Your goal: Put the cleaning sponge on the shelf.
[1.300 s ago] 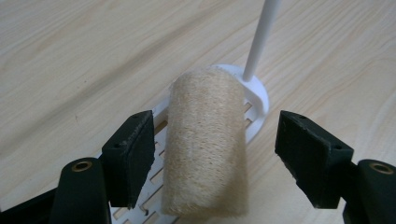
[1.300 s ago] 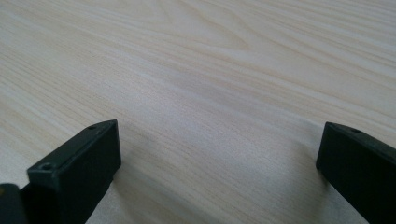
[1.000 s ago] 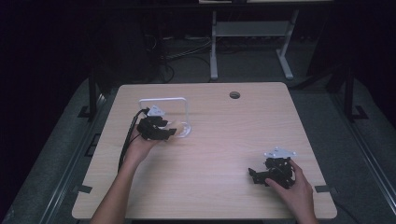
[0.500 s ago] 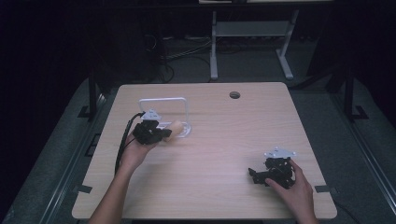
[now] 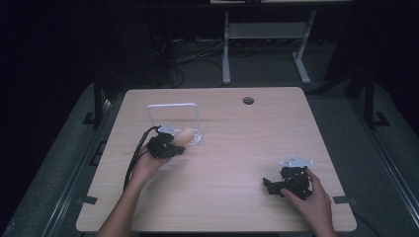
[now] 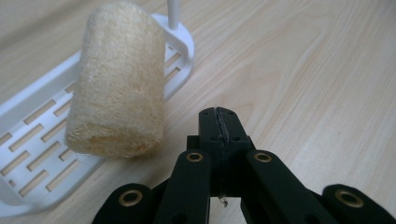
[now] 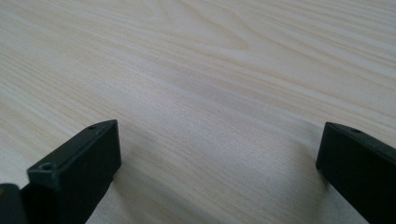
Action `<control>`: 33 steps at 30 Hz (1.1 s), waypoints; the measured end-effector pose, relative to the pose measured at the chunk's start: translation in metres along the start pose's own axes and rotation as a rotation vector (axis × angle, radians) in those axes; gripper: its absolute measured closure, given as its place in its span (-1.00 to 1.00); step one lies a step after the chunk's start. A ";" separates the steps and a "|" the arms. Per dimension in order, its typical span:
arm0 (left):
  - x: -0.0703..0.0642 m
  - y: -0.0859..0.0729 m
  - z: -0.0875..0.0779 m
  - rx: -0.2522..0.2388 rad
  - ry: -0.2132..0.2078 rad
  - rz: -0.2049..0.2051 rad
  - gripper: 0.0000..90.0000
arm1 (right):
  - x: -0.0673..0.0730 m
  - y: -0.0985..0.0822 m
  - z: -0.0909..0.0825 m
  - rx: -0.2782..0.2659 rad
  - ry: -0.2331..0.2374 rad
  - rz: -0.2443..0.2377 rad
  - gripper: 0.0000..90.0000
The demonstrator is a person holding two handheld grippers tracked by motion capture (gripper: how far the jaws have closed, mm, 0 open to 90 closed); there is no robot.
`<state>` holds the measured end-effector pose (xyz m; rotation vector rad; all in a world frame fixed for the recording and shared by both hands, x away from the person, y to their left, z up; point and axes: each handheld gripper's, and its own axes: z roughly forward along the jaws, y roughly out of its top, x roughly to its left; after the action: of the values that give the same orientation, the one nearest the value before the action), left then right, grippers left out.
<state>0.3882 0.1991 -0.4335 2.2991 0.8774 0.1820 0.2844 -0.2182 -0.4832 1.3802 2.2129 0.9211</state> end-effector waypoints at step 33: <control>0.026 -0.013 -0.002 0.017 0.143 -0.045 1.00 | 0.000 0.000 0.000 0.000 0.000 0.000 -1.00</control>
<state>0.4002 0.2236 -0.4432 2.3013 1.0053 0.3231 0.2844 -0.2182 -0.4832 1.3802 2.2129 0.9206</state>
